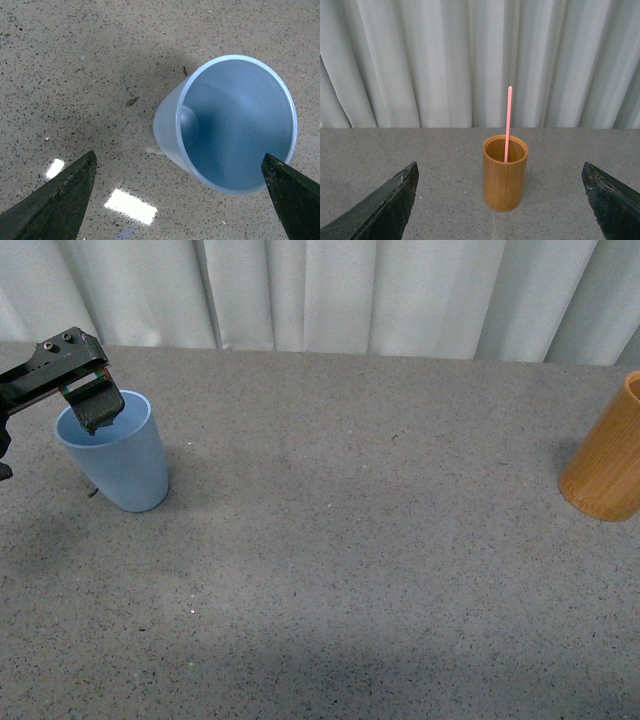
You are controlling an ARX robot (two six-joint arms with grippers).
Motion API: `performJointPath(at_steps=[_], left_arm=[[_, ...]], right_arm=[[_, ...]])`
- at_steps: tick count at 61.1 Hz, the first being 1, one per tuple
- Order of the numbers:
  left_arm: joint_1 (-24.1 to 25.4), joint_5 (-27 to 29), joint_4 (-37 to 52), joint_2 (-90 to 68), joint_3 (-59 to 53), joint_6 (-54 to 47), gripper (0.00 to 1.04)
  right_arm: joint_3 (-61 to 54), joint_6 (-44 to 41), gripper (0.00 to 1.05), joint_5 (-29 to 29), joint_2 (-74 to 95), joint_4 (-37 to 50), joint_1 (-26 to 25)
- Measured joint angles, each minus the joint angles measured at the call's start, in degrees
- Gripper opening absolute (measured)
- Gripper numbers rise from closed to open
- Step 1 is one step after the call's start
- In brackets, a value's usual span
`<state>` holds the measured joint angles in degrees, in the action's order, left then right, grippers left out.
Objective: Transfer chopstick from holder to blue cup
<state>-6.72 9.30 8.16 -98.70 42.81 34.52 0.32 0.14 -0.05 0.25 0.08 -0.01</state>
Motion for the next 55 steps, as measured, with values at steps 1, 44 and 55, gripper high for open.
performJointPath(at_steps=[1, 44, 55], left_arm=[[0.1, 0.0, 0.0, -0.2, 0.1, 0.1, 0.98], [2.6, 1.4, 0.2, -2.3, 0.7, 4.5, 0.98], [2.8, 2.2, 0.2, -3.7, 1.6, 5.0, 0.98]], right_arm=[[0.0, 0.0, 0.95, 0.0, 0.0, 0.0, 0.0], [0.0, 0.0, 0.95, 0.0, 0.0, 0.0, 0.0], [0.0, 0.0, 0.95, 0.0, 0.0, 0.0, 0.0]])
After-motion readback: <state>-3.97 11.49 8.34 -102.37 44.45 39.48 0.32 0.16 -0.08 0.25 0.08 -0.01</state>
